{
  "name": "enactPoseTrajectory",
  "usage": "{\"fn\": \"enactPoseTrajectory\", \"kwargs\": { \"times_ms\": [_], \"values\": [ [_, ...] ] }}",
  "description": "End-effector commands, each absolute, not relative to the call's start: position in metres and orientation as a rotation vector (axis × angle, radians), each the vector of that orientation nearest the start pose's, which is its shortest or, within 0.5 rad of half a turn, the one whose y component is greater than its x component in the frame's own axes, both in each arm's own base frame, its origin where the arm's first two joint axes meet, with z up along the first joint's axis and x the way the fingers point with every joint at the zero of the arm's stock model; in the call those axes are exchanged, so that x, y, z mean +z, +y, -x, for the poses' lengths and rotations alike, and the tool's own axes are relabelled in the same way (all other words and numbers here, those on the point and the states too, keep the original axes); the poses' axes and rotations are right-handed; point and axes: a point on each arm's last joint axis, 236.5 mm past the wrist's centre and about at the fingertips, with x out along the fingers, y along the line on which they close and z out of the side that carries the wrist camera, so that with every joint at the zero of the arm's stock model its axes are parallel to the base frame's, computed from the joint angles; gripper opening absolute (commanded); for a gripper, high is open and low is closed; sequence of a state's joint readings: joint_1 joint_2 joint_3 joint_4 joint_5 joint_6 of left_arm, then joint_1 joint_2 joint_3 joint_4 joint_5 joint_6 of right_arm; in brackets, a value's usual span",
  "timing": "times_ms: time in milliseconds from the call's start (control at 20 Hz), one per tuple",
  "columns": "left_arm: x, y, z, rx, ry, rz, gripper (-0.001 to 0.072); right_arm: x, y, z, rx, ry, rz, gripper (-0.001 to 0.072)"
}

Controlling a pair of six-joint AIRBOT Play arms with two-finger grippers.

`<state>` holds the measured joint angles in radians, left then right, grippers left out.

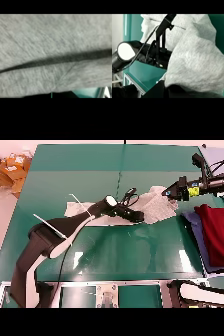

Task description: Fold the shirts.

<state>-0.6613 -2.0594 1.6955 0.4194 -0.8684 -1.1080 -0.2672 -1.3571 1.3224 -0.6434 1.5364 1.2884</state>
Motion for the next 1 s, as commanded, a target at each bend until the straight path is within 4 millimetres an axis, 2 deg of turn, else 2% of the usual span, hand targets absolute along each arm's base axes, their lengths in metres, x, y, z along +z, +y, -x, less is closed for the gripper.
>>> {"fn": "enactPoseTrajectory", "kwargs": {
  "times_ms": [0,100,200,250,350,450,550,700,800,850,950],
  "values": [
    [-0.021,-0.453,-0.365,-1.221,1.331,0.463,0.0016,0.117,0.102,-0.377,0.642,1.220,-0.697,0.0010],
    [0.009,-0.400,-0.385,-1.215,1.372,0.431,0.0015,0.117,0.113,-0.378,0.642,1.228,-0.699,0.0010],
    [0.031,-0.338,-0.423,-1.107,1.344,0.363,0.0016,0.118,0.139,-0.381,0.658,1.220,-0.683,0.0010],
    [0.044,-0.308,-0.443,-1.048,1.311,0.360,0.0016,0.119,0.159,-0.385,0.665,1.206,-0.675,0.0010],
    [0.071,-0.262,-0.473,-0.992,1.231,0.387,0.0016,0.121,0.206,-0.396,0.672,1.153,-0.665,0.0009],
    [0.087,-0.229,-0.489,-0.948,1.179,0.426,0.0016,0.120,0.259,-0.409,0.662,1.075,-0.679,0.0009],
    [0.090,-0.206,-0.494,-0.927,1.173,0.450,0.0016,0.107,0.313,-0.418,0.657,1.024,-0.702,0.0009],
    [0.089,-0.195,-0.492,-0.942,1.171,0.429,0.0016,0.058,0.390,-0.420,0.628,0.988,-0.724,0.0009],
    [0.088,-0.195,-0.489,-0.965,1.167,0.403,0.0016,0.019,0.446,-0.405,0.656,1.042,-0.718,0.0009],
    [0.088,-0.195,-0.489,-0.972,1.162,0.394,0.0016,0.005,0.471,-0.399,0.679,1.061,-0.712,0.0009],
    [0.088,-0.195,-0.489,-0.978,1.155,0.386,0.0016,-0.004,0.521,-0.392,0.739,1.058,-0.717,0.0009]
  ]
}}
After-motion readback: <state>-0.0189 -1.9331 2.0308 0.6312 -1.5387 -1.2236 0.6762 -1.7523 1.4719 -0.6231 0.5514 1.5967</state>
